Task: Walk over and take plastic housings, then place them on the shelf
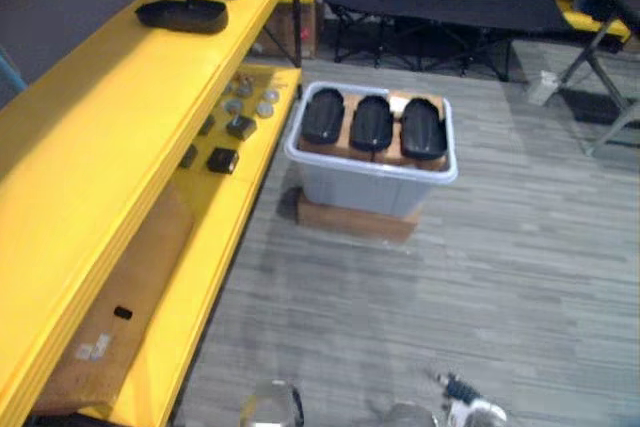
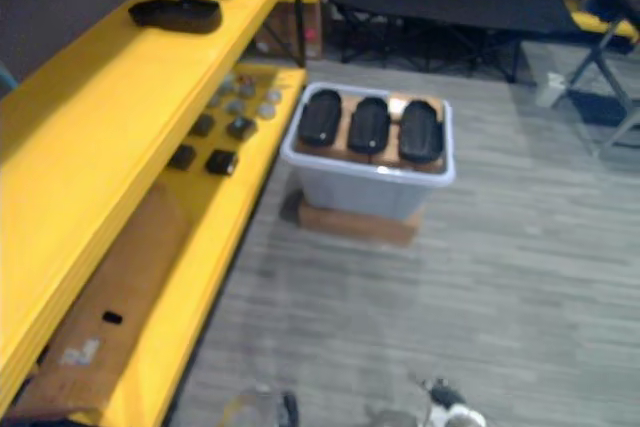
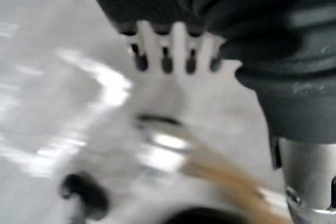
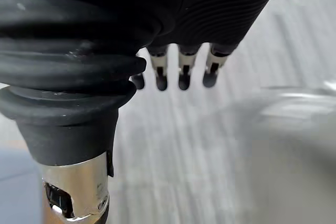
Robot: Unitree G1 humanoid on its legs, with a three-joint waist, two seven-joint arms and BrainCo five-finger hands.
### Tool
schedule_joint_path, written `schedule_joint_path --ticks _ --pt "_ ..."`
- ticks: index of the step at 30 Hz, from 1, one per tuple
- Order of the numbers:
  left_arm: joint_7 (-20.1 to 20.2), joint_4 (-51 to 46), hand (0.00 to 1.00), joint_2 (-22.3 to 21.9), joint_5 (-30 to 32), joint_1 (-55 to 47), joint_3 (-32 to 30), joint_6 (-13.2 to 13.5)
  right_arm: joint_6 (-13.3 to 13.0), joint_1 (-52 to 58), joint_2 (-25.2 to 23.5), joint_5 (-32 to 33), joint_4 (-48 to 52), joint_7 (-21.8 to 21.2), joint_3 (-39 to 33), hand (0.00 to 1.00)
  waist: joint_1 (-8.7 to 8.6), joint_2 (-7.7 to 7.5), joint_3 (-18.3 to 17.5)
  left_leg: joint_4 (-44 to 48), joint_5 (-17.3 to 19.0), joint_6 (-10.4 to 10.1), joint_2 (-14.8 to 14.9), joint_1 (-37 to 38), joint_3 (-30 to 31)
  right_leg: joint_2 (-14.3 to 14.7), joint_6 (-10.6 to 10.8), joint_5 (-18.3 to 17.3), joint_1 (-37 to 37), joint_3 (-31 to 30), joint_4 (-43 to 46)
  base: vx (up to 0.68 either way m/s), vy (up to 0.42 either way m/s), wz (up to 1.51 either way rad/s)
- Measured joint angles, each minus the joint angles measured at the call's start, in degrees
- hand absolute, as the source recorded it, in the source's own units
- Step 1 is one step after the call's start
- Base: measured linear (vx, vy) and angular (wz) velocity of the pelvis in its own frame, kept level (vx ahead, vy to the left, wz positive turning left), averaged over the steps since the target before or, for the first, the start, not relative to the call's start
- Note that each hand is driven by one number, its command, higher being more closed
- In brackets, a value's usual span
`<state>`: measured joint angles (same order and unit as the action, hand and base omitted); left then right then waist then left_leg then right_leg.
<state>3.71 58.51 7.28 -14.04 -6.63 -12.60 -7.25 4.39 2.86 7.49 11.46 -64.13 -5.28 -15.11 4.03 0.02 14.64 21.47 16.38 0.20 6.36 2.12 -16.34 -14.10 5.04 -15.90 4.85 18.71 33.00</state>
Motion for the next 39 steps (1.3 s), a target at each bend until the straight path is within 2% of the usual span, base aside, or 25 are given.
schedule_joint_path --ticks 2,3,4,5,6,7,9,11,13,14,15,16,17,18,20,22,23,24,25,26,27,29,34,36,39 --pt "0.0 -0.4 0.00 0.4 -1.7 3.1 1.1 0.7 -0.2 0.5 0.1 0.0 0.2 0.2 0.0 0.00 -1.16 0.64 0.1 -0.5 0.7 -1.4 2.3 0.8 0.1 2.4 0.6 1.7 4.2 0.4 -6.6 0.30 -0.139 -0.07" --pt "0.0 -0.5 0.00 0.9 -2.0 4.5 2.2 1.1 -0.3 1.0 -0.4 0.0 0.5 0.1 -0.2 0.00 -1.84 0.47 0.0 -0.9 1.3 -2.5 3.2 1.7 -0.1 3.0 0.5 5.0 6.1 0.3 -12.2 0.34 -0.181 -0.16" --pt "0.0 -0.7 0.00 1.3 -3.4 5.8 2.6 1.3 -0.3 2.0 -1.2 -0.5 0.8 0.1 -0.2 0.00 -2.48 -0.46 -0.3 -0.2 2.5 -4.5 3.8 3.1 -0.3 3.2 1.0 11.6 6.2 0.2 -21.3 0.44 -0.262 -0.11" --pt "0.0 -1.2 0.00 1.7 -4.1 6.7 2.5 1.4 -0.2 4.1 -2.4 -1.0 1.0 0.1 -1.3 0.00 -2.57 -2.25 -0.7 1.9 5.1 -6.9 3.8 4.2 -0.1 2.1 0.4 21.4 5.5 0.1 -26.1 0.37 -0.259 0.02" --pt "-0.1 -1.3 0.00 1.4 -4.2 7.1 2.5 1.4 -0.2 5.1 -2.9 -1.3 1.1 0.1 -2.0 0.00 -2.66 -2.54 -0.7 3.6 6.7 -7.8 4.5 5.0 0.4 2.0 -1.7 27.6 5.0 0.4 -25.1 0.36 -0.281 -0.11" --pt "-0.3 -1.0 0.00 -1.3 -5.7 7.8 2.6 1.0 0.0 5.5 -2.2 -2.0 0.8 0.2 -3.2 0.00 -2.43 1.05 -0.4 5.5 8.0 -8.3 8.3 5.9 0.5 4.8 -2.5 24.9 5.1 1.3 -20.9 0.31 -0.206 -0.05" --pt "-0.3 -1.0 0.00 -4.1 -6.4 8.1 3.4 0.5 0.2 6.1 -2.2 -2.8 0.6 0.2 -4.3 0.00 -3.72 2.67 -0.8 4.8 7.5 -8.0 9.3 6.7 1.2 5.3 -2.6 20.2 5.3 1.8 -17.6 0.31 -0.142 0.07" --pt "-1.7 -1.0 0.00 -5.6 -6.4 7.6 5.2 -1.3 0.7 6.6 -1.9 -2.7 0.6 0.3 -4.4 0.00 -3.77 2.33 -0.9 5.9 5.9 -7.1 9.4 8.1 1.8 4.5 -2.2 14.2 5.8 1.5 -11.6 0.26 -0.118 0.13" --pt "-3.4 -1.1 0.00 -5.5 -6.4 7.1 5.3 -1.6 0.7 6.6 -1.9 -2.7 0.4 0.9 -3.8 0.00 -3.47 2.35 -1.6 13.1 3.6 -5.9 10.5 5.2 2.1 4.3 -1.9 12.0 5.7 1.6 -9.8 0.21 -0.123 -0.01" --pt "-3.7 -1.7 0.00 -5.2 -6.4 7.0 5.4 -0.6 0.7 6.7 -1.6 -2.7 0.2 1.8 -3.1 0.00 -3.38 2.17 -1.8 20.3 -0.3 -5.1 11.8 1.4 3.3 4.7 -1.7 11.7 4.3 1.8 -11.0 0.19 -0.119 0.01" --pt "-4.0 -1.8 0.00 -5.1 -6.4 7.1 5.4 -0.2 0.7 6.8 -1.3 -2.8 0.1 1.9 -2.8 0.00 -3.32 2.50 -1.7 23.4 -3.0 -5.8 12.4 -0.1 4.1 5.1 -1.7 11.7 3.3 1.9 -12.0 0.19 -0.075 0.05" --pt "-5.0 -1.6 0.00 -4.8 -6.5 7.1 5.4 0.2 0.5 7.1 -0.9 -3.4 0.1 1.9 -2.4 0.00 -3.34 3.18 -1.7 27.4 -7.5 -7.0 13.2 -2.1 5.4 5.5 -1.7 11.7 1.3 2.0 -14.3 0.23 -0.003 0.04" --pt "-6.0 -0.9 0.00 -4.0 -7.7 7.0 5.0 1.0 0.4 6.8 -0.3 -4.7 0.0 2.0 -2.1 0.00 -3.30 3.14 -1.6 32.2 -7.3 -7.9 12.9 -5.4 6.8 5.4 -2.1 12.2 -1.6 1.9 -17.5 0.31 0.038 0.09" --pt "-6.0 -0.7 0.00 -3.9 -8.1 7.0 4.5 0.9 0.1 6.7 0.1 -5.6 0.0 2.3 -2.2 0.00 -3.32 3.51 -1.6 31.6 -3.3 -8.1 12.1 -6.9 6.0 5.0 -2.1 12.7 -3.2 1.9 -19.4 0.28 0.064 0.11" --pt "-6.0 -0.5 0.00 -3.6 -8.0 6.4 3.5 1.7 -0.8 5.9 0.5 -6.0 -0.1 2.8 -2.8 0.00 -3.14 3.17 -1.5 23.4 0.4 -6.7 8.7 -9.6 3.6 3.5 -1.6 12.9 -6.3 1.3 -22.4 0.24 0.099 0.17" --pt "-5.8 -0.7 0.00 -3.4 -8.0 5.3 2.0 1.9 -2.0 3.9 1.2 -6.8 0.1 2.9 -3.4 0.00 -2.84 3.14 -1.4 6.1 -1.9 -6.9 5.4 -12.2 2.6 1.9 0.4 11.7 -8.0 0.3 -23.5 0.20 0.191 -0.06" --pt "-5.8 -0.6 0.00 -3.3 -7.7 4.5 1.8 1.9 -2.2 3.2 1.8 -6.8 0.4 3.0 -3.4 0.00 -2.27 3.36 -1.3 3.9 -6.6 -5.7 5.4 -12.0 2.5 2.0 1.8 11.8 -8.1 -0.3 -23.7 0.19 0.217 -0.59" --pt "-5.7 0.7 0.00 -3.1 -7.3 2.5 0.9 1.5 -2.6 2.3 1.1 -6.8 1.1 2.8 -2.8 0.00 -0.98 2.84 -1.6 2.7 -5.7 -4.7 4.0 -10.2 0.0 1.1 3.3 12.8 -9.6 -2.1 -25.8 0.36 0.242 -0.41" --pt "-5.6 1.3 0.00 -2.6 -6.5 1.3 -0.4 1.1 -2.9 2.0 0.3 -6.8 2.0 2.9 -2.5 0.00 -1.16 1.03 -2.5 2.1 -5.5 -3.8 2.5 -10.1 -0.3 0.5 3.2 13.6 -10.2 -2.0 -27.9 0.29 0.140 -0.22" --pt "-5.4 1.2 0.00 -2.3 -5.7 1.1 -0.6 1.1 -2.9 1.9 0.0 -6.8 2.3 2.9 -2.5 0.00 -1.08 0.10 -2.4 2.0 -5.4 -3.6 1.7 -10.3 -0.4 0.1 3.1 13.9 -10.3 -2.1 -28.5 0.43 0.184 0.25" --pt "-5.1 1.2 0.00 -1.5 -5.4 1.0 -0.6 1.1 -2.9 1.0 0.0 -6.8 2.2 3.2 -2.5 0.00 -0.17 -0.61 -1.5 2.0 -5.0 -3.4 0.6 -10.3 -0.4 -0.7 3.5 14.3 -11.0 -1.6 -29.4 0.23 0.099 0.18" --pt "-5.0 1.2 0.00 -0.9 -5.1 0.9 -0.1 1.4 -2.9 -0.2 0.1 -6.8 2.4 4.0 -2.5 0.00 0.19 -1.59 -1.5 1.0 -4.7 -3.1 -1.0 -10.1 -0.1 -1.4 4.1 14.7 -11.3 -0.5 -29.9 0.26 0.100 0.21" --pt "-4.7 0.8 0.00 -1.0 -5.8 1.5 2.0 3.6 -2.1 -0.2 0.1 -7.9 2.2 3.9 -1.1 0.00 0.30 -0.99 -1.4 0.1 -4.4 -2.8 -1.5 -7.3 1.8 -1.3 4.1 14.7 -15.3 4.0 -29.3 0.23 -0.011 0.24" --pt "-4.5 0.4 0.00 -1.3 -5.7 2.2 3.2 3.7 -3.0 -0.4 0.4 -8.3 2.2 3.9 0.6 0.00 0.31 0.11 -1.3 0.1 -3.8 -1.9 -1.0 -7.2 2.4 -1.4 4.2 14.6 -14.1 4.9 -25.1 0.14 0.014 0.23" --pt "-4.6 -1.2 0.00 -1.1 -5.5 1.9 7.1 3.7 -7.5 -0.7 0.5 -10.2 2.9 4.1 4.2 0.00 0.15 1.51 -1.0 -1.9 -3.6 -1.8 -1.4 -5.2 5.8 -5.3 4.1 12.8 -6.6 3.8 -6.3 0.09 0.054 0.45"
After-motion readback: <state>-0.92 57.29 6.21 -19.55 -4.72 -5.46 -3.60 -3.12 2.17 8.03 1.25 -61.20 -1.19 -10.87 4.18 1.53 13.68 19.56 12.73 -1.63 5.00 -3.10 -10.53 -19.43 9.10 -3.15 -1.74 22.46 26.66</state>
